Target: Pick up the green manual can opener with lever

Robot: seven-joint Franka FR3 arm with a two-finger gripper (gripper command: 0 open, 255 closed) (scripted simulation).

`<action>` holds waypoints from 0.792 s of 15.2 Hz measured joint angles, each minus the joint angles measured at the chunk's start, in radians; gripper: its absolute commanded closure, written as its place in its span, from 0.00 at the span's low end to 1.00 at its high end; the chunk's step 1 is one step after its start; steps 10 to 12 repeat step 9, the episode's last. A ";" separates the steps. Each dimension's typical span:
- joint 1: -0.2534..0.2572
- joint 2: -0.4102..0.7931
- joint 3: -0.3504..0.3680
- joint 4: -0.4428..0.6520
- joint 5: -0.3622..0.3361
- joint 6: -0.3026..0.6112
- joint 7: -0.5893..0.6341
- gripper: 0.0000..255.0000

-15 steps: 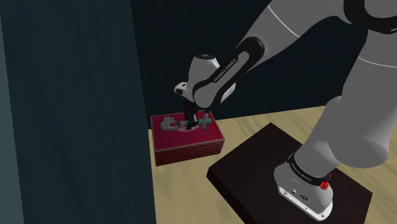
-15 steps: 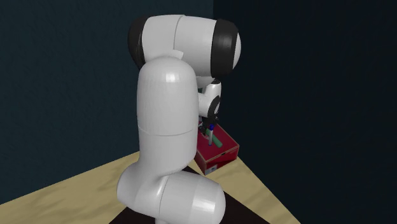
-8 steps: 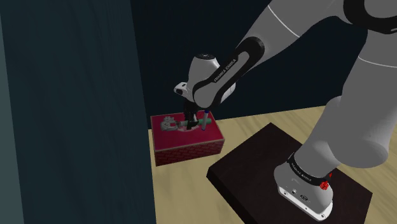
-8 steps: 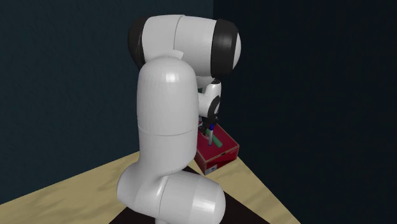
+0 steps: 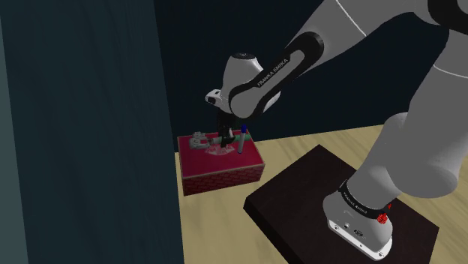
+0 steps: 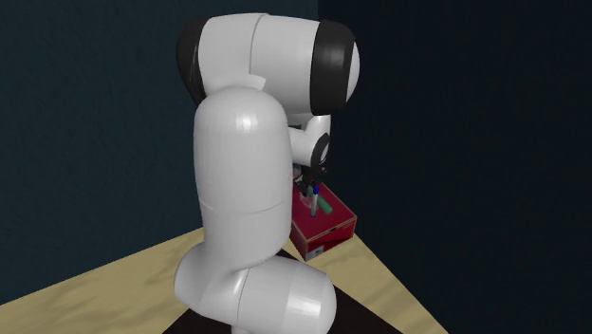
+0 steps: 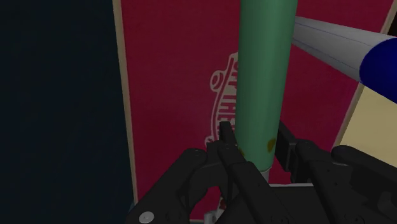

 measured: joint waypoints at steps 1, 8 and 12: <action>0.000 -0.015 -0.001 -0.001 -0.002 -0.014 0.002 1.00; 0.000 -0.096 -0.005 0.014 -0.018 -0.110 0.018 1.00; 0.000 -0.104 -0.005 0.015 -0.019 -0.118 0.019 1.00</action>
